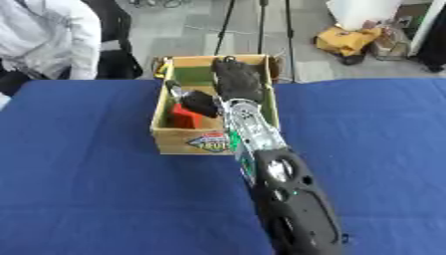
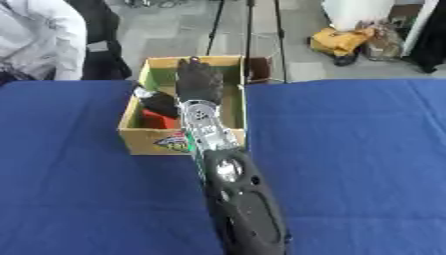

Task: Pick up objects on the table and place them in the box.

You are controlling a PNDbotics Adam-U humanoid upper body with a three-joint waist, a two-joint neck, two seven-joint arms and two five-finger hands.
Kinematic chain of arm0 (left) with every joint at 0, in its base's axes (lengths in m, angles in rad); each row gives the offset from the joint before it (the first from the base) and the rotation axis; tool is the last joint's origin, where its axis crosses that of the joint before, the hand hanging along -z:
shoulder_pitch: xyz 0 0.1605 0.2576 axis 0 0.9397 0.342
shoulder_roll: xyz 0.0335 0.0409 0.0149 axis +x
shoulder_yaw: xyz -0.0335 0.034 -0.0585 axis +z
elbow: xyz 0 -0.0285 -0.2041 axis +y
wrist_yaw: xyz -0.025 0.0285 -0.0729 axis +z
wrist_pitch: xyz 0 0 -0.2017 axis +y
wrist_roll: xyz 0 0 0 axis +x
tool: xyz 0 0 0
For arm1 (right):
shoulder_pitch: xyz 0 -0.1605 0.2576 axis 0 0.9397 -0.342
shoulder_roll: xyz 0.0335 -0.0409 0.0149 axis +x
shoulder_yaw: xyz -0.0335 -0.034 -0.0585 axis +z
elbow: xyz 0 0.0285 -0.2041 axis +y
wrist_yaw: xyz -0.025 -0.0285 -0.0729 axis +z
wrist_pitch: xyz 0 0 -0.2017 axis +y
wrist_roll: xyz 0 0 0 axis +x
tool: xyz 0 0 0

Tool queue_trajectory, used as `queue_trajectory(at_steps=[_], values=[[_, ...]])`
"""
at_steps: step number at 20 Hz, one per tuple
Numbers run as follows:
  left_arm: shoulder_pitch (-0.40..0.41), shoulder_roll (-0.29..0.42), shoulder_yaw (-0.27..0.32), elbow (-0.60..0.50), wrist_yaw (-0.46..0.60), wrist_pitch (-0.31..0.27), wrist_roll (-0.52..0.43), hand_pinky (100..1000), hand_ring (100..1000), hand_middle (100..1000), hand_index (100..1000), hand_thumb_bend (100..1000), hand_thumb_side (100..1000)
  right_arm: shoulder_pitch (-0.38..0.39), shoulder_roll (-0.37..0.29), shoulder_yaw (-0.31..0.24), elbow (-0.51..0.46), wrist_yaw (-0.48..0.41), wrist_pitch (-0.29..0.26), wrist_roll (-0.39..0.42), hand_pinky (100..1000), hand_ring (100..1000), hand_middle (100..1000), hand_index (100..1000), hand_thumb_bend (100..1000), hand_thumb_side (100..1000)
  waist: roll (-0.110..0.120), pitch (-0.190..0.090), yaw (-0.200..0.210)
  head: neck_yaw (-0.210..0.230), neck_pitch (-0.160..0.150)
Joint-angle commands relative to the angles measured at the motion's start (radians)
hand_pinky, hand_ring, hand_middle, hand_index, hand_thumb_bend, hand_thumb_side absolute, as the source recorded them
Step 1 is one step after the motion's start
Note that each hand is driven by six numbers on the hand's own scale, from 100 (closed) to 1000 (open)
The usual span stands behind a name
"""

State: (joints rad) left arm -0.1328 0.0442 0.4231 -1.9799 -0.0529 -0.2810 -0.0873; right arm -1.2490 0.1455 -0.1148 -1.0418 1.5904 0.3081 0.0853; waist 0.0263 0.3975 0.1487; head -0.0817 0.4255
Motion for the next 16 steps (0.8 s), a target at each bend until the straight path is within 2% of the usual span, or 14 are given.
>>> queue_trajectory(at_steps=[1,5,9,16], values=[[-0.001,0.023,0.003,-0.02,0.005,-0.001,0.002,452,567,667,936,572,978,-0.026,-0.018,0.032,-0.094,-0.092,-0.017,-0.029,197,539,588,799,520,1000,0.007,-0.031,-0.003,0.006,0.014],[0.001,0.028,0.004,-0.02,0.007,0.0,0.005,453,568,667,936,571,980,-0.02,-0.057,0.083,-0.194,-0.199,-0.043,-0.061,209,542,588,795,490,1000,0.011,-0.039,-0.014,0.018,0.029],[0.003,0.031,0.005,-0.02,0.009,0.0,0.009,454,568,668,936,569,983,-0.001,-0.065,0.126,-0.285,-0.253,-0.063,-0.092,229,548,591,794,469,1000,0.016,-0.047,-0.026,0.03,0.039],[0.004,0.04,0.01,-0.02,0.011,0.0,0.02,455,572,669,935,564,987,0.052,-0.125,0.207,-0.442,-0.418,-0.111,-0.118,316,559,582,787,446,976,0.022,-0.061,-0.047,0.05,0.06]])
